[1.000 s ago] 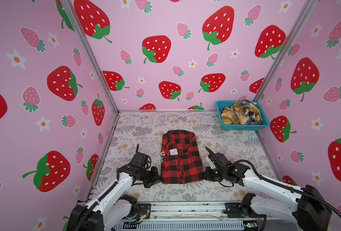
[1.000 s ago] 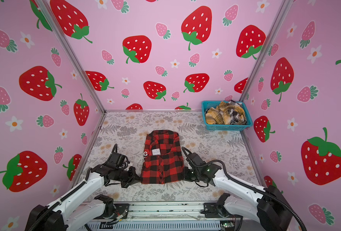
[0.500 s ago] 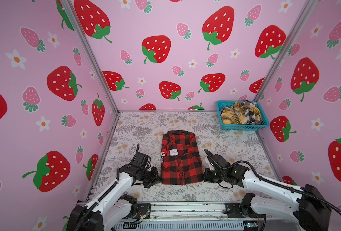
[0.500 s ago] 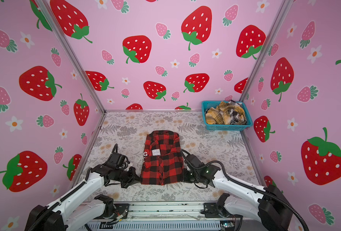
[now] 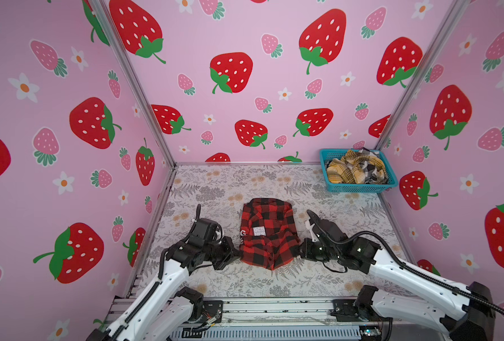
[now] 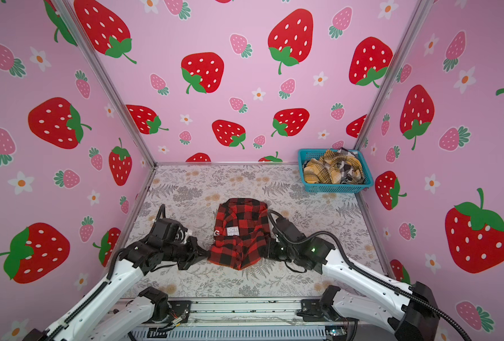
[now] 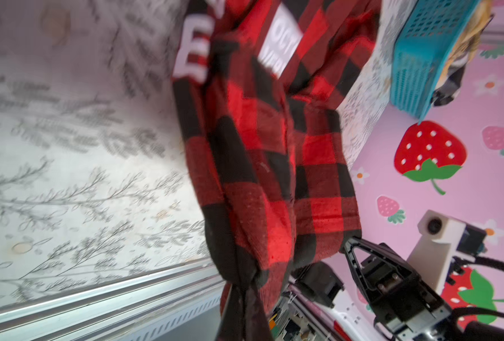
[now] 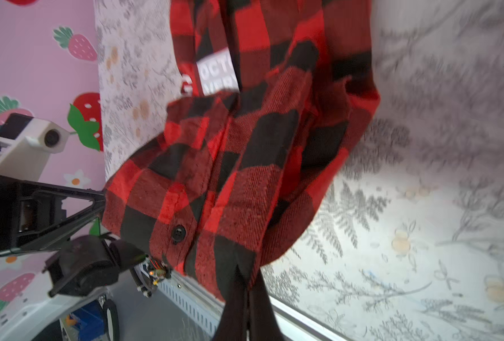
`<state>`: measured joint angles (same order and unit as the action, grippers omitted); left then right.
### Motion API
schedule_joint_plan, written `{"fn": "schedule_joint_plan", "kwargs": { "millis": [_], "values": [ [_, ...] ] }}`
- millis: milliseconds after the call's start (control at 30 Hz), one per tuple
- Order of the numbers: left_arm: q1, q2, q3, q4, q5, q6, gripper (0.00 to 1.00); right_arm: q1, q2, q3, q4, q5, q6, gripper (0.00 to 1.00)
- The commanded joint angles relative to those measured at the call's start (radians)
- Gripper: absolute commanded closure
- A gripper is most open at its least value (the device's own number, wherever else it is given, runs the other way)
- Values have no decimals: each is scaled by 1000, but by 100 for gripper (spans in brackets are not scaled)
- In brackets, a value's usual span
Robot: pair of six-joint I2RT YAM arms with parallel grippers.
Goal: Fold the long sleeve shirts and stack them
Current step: 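Release the folded plaid bundle and raise both grippers away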
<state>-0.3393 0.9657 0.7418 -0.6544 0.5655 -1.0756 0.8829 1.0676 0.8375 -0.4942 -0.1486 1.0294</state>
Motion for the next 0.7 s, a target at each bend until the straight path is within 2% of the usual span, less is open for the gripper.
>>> {"fn": "schedule_joint_plan", "kwargs": {
  "millis": [0, 33, 67, 100, 133, 167, 200, 233, 267, 333, 400, 467, 567, 667],
  "values": [
    [67, 218, 208, 94, -57, 58, 100, -178, 136, 143, 35, -112, -151, 100],
    [96, 320, 288, 106, -48, 83, 97, -251, 219, 218, 52, -155, -201, 97],
    [118, 422, 359, 129, -44, 104, 83, -308, 322, 301, 52, -185, -250, 88],
    [138, 542, 456, 106, -67, 133, 67, -363, 445, 416, 53, -219, -306, 72],
    [156, 662, 564, 98, -69, 161, 58, -408, 569, 542, 36, -221, -348, 52],
    [169, 763, 666, 81, -77, 190, 54, -437, 674, 645, 19, -242, -382, 39],
    [180, 877, 781, 51, -71, 202, 47, -463, 780, 761, -7, -292, -424, 36],
    [190, 976, 878, 63, -28, 203, 41, -476, 856, 846, -35, -292, -441, 33],
    [193, 1046, 966, 38, -11, 205, 29, -478, 897, 897, -56, -277, -457, 30],
    [191, 1139, 1127, -28, 32, 245, 29, -478, 903, 908, -48, -264, -471, 27],
    [188, 1127, 1178, -73, -26, 297, 28, -468, 852, 844, -7, -221, -473, 25],
    [196, 1070, 1158, -80, -69, 331, 27, -463, 815, 796, -8, -172, -497, 24],
    [208, 953, 1042, -82, -110, 367, 28, -450, 748, 685, 49, -163, -523, 24],
    [207, 817, 834, -39, -129, 388, 28, -444, 740, 600, 120, -230, -552, 21]
  ]
}}
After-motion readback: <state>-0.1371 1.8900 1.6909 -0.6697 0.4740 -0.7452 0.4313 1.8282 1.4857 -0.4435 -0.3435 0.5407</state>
